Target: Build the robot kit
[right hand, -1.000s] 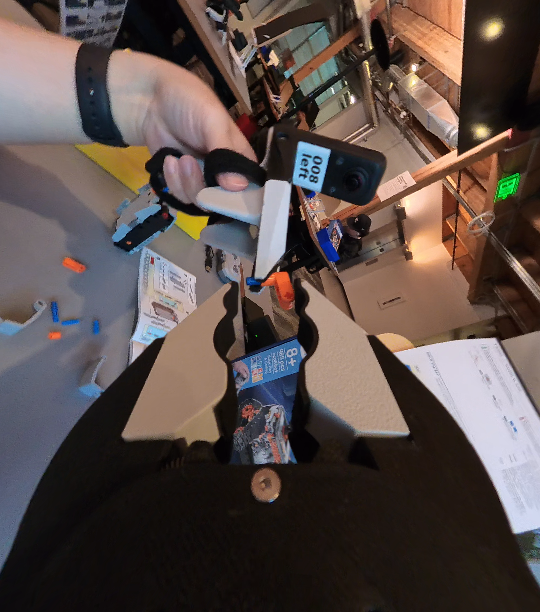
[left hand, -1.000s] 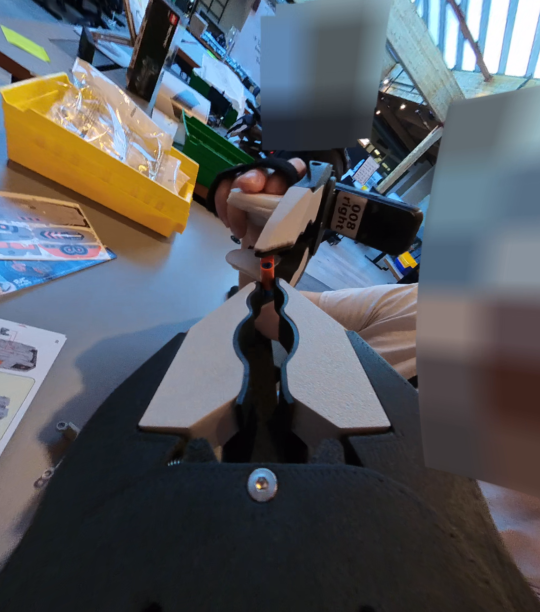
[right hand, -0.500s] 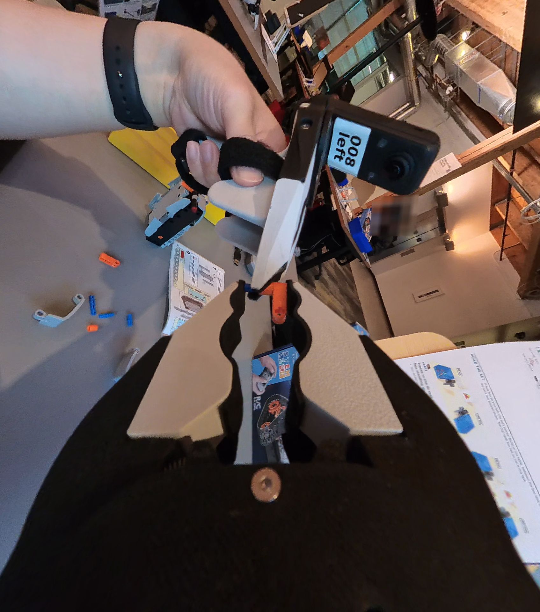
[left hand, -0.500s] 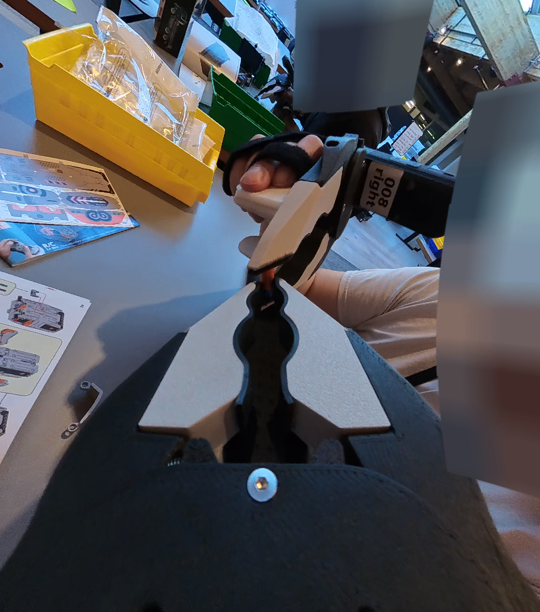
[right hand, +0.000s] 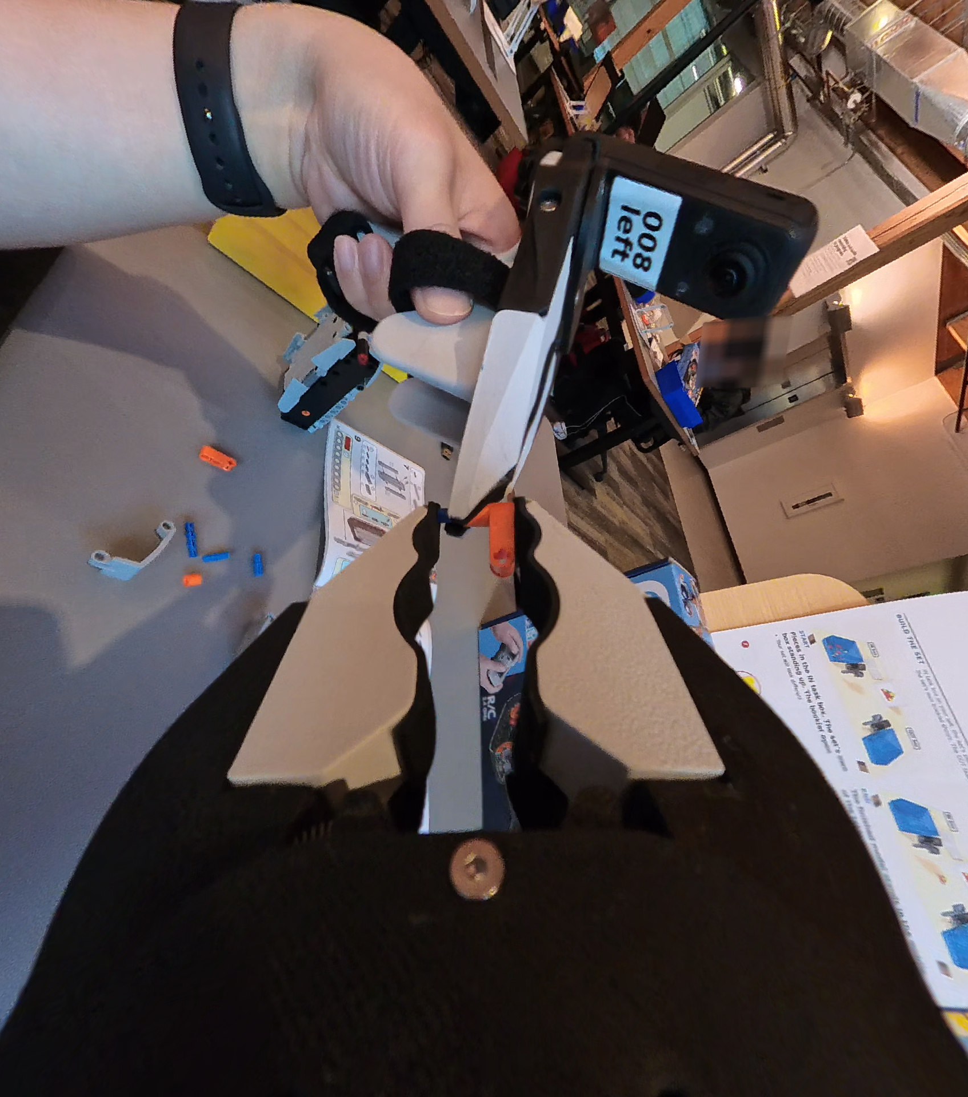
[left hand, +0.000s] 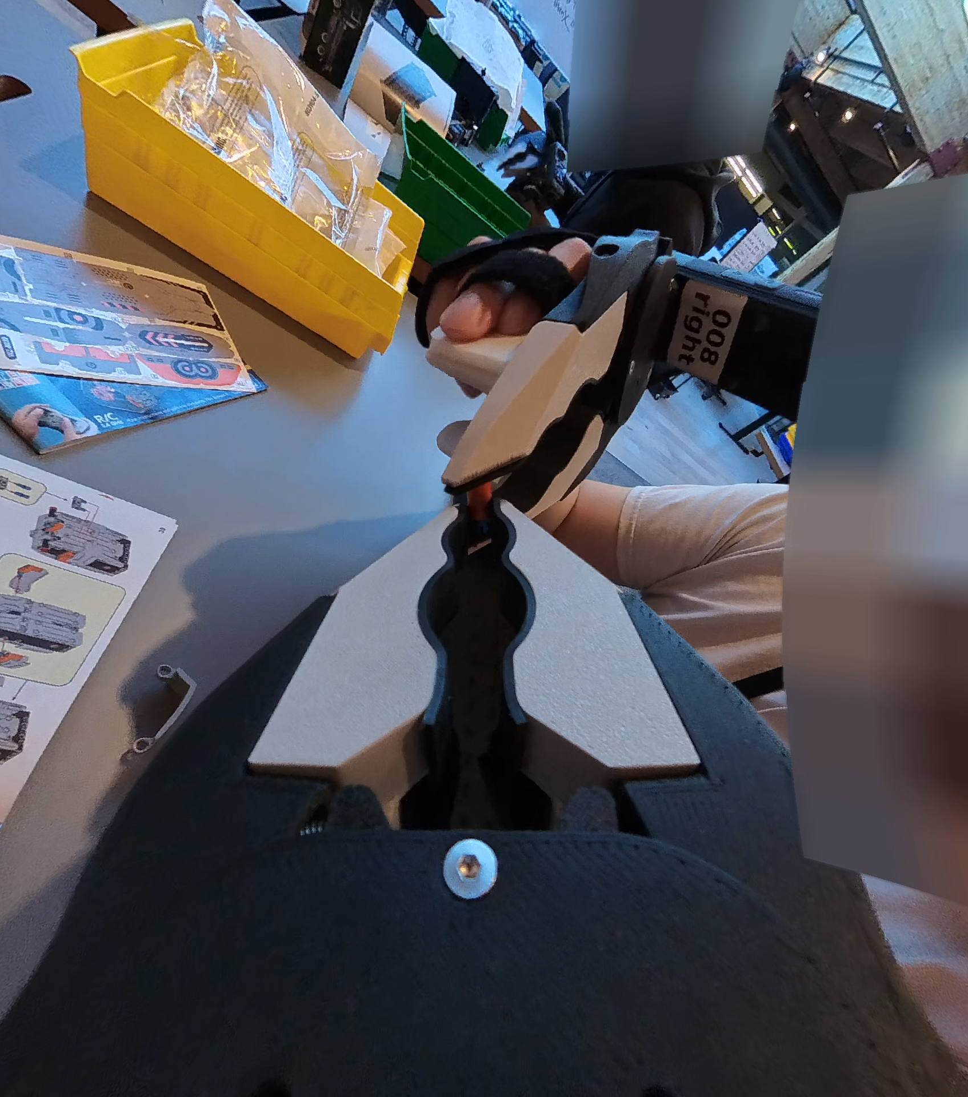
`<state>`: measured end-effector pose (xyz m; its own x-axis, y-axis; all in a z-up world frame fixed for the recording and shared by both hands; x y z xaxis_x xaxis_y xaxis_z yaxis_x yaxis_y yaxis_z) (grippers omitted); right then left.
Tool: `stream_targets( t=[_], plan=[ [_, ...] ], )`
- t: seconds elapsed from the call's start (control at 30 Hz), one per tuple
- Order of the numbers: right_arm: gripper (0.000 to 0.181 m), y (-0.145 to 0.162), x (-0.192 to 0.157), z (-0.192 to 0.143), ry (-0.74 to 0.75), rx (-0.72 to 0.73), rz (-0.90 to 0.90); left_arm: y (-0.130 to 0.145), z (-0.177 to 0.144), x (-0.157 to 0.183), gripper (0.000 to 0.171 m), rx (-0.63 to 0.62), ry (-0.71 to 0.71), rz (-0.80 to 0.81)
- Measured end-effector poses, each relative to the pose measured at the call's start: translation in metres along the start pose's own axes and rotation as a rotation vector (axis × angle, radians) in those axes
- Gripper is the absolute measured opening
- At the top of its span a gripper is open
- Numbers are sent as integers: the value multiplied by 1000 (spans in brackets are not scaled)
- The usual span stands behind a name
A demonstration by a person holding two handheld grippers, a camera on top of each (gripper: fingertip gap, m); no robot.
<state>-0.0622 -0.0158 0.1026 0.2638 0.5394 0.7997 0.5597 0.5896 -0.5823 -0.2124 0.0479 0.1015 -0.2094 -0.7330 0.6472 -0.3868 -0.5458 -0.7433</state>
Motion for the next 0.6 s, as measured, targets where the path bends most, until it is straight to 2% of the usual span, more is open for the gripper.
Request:
stream_targets(
  t=[0.17,0.27,0.33,0.4,0.47,0.53,0.6],
  plan=[
    [23,3,-5,5,-17,-27,-48,3,0,-4,5,-31,-37,-16],
    [26,5,-1,8,16,-5,13,1,-6,-6,5,7,-33,-18],
    [61,7,5,9,79,11,54,1,-13,-8,5,38,-68,-18],
    [65,10,11,5,100,69,99,-3,-23,-7,5,145,-52,0],
    [48,16,23,-3,149,196,244,-6,-34,-11,5,297,-36,10],
    [39,33,41,-6,193,305,545,-7,-42,-20,5,406,-43,33],
    [36,55,52,-1,149,377,886,-13,-46,-24,5,493,-27,96]
  ],
)
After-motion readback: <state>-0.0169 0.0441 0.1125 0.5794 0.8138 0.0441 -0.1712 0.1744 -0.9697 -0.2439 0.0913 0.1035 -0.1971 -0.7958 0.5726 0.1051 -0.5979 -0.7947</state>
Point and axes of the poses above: each gripper's, where its closed fingertips meet, z out along the fingers, y out of its underside, x = y × z across the jaws, the point moved 10 cm from there along -z, back along the fingers, and after that the axes turned 9 degrees about y, right-handed, at the moved point
